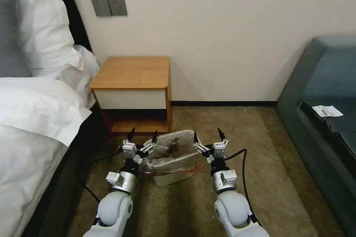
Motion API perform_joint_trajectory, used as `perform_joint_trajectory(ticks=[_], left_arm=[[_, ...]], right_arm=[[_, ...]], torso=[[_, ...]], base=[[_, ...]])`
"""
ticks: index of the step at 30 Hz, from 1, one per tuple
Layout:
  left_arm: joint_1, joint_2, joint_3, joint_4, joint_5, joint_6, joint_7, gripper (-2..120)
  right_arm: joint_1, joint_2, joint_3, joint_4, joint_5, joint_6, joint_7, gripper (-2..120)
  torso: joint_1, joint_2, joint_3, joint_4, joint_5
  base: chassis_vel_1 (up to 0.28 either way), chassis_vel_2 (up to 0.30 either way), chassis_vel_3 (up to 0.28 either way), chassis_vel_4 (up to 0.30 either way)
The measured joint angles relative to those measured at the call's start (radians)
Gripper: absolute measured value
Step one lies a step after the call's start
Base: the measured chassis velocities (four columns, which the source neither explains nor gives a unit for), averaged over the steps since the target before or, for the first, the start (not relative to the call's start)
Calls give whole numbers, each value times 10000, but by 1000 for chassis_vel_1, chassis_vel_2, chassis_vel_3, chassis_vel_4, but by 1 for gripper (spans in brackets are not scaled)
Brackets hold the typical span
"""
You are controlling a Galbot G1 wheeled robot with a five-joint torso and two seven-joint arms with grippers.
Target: Pick up the garbage bag from the table and place it over the trash can.
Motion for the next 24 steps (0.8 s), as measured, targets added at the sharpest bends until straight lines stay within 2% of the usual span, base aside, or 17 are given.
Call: perform_joint_trajectory(ticks=[5, 24], left_arm=[[60, -60, 5, -44, 162, -23, -208, 100], [77, -65, 11, -79, 154, 45, -246, 100]], right_arm=[[2, 78, 69, 1, -12, 7, -18, 100], [9, 68, 60, 29, 0, -19, -18, 100]], torso=[[0, 0, 1, 0, 1], [0, 0, 0, 0, 1]], base=[[0, 0, 0, 0], [0, 0, 0, 0]])
